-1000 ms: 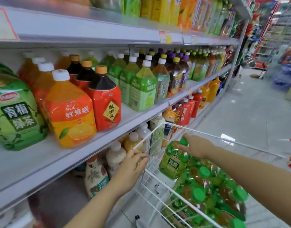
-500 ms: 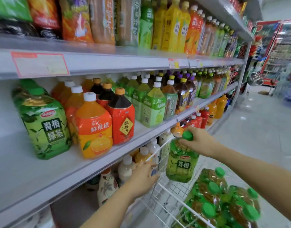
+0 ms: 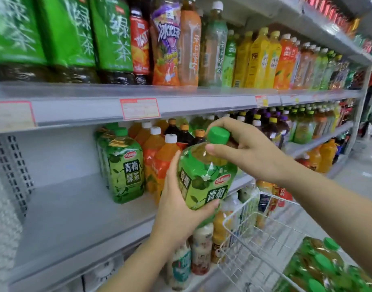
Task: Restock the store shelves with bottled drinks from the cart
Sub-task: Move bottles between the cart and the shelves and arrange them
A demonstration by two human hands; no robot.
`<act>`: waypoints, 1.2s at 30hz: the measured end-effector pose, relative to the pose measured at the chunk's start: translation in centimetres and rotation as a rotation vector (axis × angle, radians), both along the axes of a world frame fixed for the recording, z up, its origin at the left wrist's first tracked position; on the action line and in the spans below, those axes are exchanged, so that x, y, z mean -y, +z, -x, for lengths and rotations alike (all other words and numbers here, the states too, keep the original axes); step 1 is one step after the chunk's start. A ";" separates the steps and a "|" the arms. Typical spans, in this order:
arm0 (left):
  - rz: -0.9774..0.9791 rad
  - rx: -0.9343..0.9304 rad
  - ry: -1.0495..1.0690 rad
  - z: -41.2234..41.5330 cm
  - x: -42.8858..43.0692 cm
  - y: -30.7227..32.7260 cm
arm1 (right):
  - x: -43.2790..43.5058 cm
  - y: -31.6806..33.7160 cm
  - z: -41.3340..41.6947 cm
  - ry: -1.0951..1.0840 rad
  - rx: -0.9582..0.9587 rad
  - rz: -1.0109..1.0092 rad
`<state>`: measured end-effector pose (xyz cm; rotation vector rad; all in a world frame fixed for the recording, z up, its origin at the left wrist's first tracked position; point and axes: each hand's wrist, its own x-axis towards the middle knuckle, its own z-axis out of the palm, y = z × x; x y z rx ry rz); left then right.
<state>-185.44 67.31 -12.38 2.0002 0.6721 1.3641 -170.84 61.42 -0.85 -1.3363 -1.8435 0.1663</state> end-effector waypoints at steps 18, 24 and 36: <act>-0.012 0.001 0.311 8.8 -6.9 -2.6 | -11.7 -9.4 2.5 -0.184 0.536 0.056; 0.004 -0.014 0.322 8.2 -9.4 -3.5 | -12.4 -11.5 2.0 -0.231 0.563 -0.085; 0.182 -0.251 0.497 8.6 -10.8 -4.1 | -12.5 -12.2 2.4 -0.264 0.594 -0.108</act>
